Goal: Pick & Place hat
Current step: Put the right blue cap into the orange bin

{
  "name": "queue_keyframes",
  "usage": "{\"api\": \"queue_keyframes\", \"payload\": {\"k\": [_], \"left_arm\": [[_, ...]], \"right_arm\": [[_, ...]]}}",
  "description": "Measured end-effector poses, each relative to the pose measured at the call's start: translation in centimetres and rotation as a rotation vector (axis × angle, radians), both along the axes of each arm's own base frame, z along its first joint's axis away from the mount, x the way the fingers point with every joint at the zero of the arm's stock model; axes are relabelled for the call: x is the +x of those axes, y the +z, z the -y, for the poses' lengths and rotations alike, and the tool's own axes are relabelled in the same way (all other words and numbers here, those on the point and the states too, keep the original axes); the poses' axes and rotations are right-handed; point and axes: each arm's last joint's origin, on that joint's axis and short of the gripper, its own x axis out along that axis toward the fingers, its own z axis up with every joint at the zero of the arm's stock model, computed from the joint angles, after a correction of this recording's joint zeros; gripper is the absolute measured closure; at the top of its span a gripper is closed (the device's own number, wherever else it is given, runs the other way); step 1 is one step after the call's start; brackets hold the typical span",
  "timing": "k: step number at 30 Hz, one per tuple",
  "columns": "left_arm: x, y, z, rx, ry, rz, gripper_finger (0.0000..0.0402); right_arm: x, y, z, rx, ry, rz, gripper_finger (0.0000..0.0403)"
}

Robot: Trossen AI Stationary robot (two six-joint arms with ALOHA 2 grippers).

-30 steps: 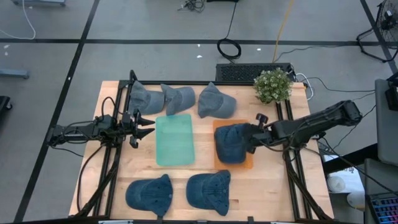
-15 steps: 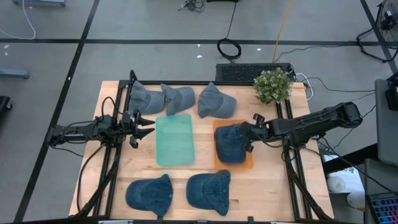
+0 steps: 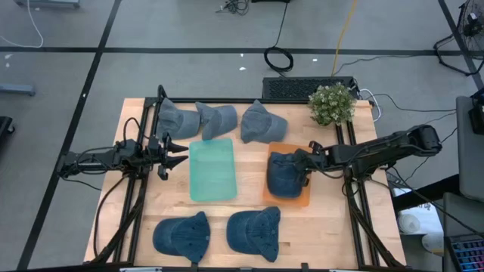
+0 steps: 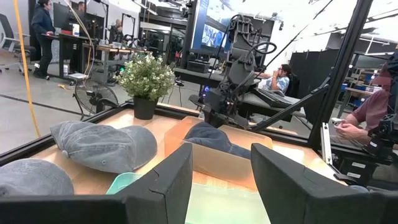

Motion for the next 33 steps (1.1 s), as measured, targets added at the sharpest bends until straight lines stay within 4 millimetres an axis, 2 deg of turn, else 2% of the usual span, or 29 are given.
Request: {"api": "queue_keyframes", "payload": {"k": [6, 19, 28, 33], "left_arm": [[0.0, 0.0, 0.0, 0.000, 0.000, 0.000, 0.0231], [0.0, 0.0, 0.0, 0.000, 0.000, 0.000, 0.0231], [0.0, 0.0, 0.0, 0.000, 0.000, 0.000, 0.0231], [0.0, 0.0, 0.0, 0.000, 0.000, 0.000, 0.0231]], "right_arm": [[0.5, 1.6, 0.0, -0.034, 0.074, 0.075, 0.0403], [1.5, 2.8, -0.4, -0.095, 0.191, 0.208, 0.0403], [0.8, 6.0, -2.3, -0.097, 0.297, 0.384, 0.0403], [0.8, 7.4, -4.7, -0.077, 0.417, 0.535, 0.0403]]}}
